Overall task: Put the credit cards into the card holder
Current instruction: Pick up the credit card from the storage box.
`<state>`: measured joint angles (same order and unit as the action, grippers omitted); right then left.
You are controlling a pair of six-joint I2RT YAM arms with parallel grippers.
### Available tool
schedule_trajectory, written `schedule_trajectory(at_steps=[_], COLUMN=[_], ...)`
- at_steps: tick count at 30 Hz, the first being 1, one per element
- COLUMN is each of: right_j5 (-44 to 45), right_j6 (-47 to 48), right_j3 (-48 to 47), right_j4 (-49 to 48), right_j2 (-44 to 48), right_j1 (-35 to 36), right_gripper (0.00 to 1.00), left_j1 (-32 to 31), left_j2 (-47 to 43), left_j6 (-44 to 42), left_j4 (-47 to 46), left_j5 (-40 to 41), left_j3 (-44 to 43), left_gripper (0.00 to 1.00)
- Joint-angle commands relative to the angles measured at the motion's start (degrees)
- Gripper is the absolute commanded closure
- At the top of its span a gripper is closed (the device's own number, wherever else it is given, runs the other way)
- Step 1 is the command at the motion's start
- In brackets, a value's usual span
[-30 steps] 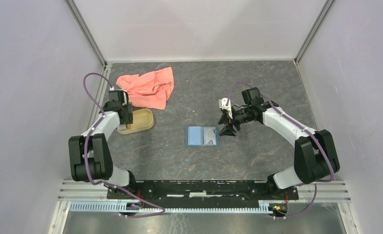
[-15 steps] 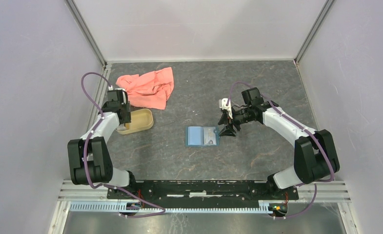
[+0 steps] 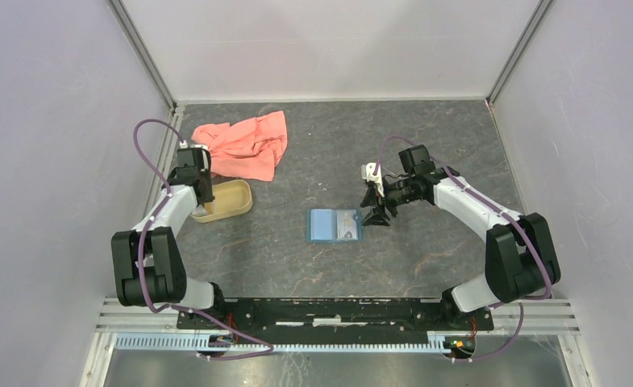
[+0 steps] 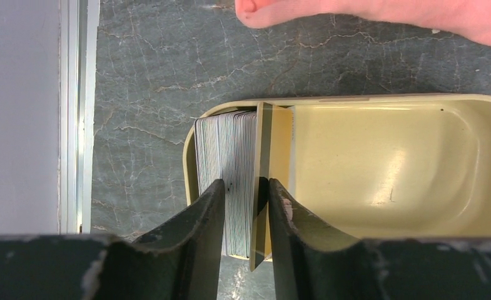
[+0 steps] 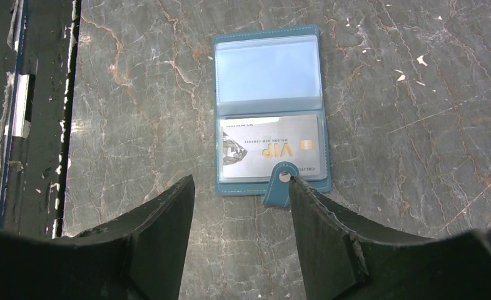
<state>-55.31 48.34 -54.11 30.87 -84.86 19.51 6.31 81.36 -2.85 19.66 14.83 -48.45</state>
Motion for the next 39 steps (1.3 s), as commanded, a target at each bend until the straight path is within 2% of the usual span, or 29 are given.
schedule_trajectory(at_steps=[1, 17, 28, 36, 39], right_j5=[-1.2, -1.3, -1.3, -1.2, -1.3], right_j6=[1.5, 1.6, 1.8, 2.1, 3.6], right_j3=[-1.0, -1.1, -1.1, -1.2, -1.9], right_j4=[0.1, 0.4, 0.5, 0.8, 2.3], right_j2=[-0.5, -1.1, -1.0, -1.0, -0.9], right_j1=[0.2, 0.3, 0.3, 0.3, 0.2], right_gripper=[0.37, 0.37, 0.37, 0.37, 0.37], left_j1=[0.5, 0.5, 0.5, 0.5, 0.5], left_j2=[-1.4, -1.7, -3.4, -6.2, -8.5], left_j6=[0.9, 1.1, 1.4, 2.1, 2.6], left_j4=[-0.1, 0.5, 0.5, 0.5, 0.6], left_j5=[0.0, -2.8, -7.7, -13.9, -18.6], left_j3=[-2.1, -2.8, -2.8, -2.8, -2.6], left_gripper=[0.65, 0.97, 0.98, 0.98, 0.98])
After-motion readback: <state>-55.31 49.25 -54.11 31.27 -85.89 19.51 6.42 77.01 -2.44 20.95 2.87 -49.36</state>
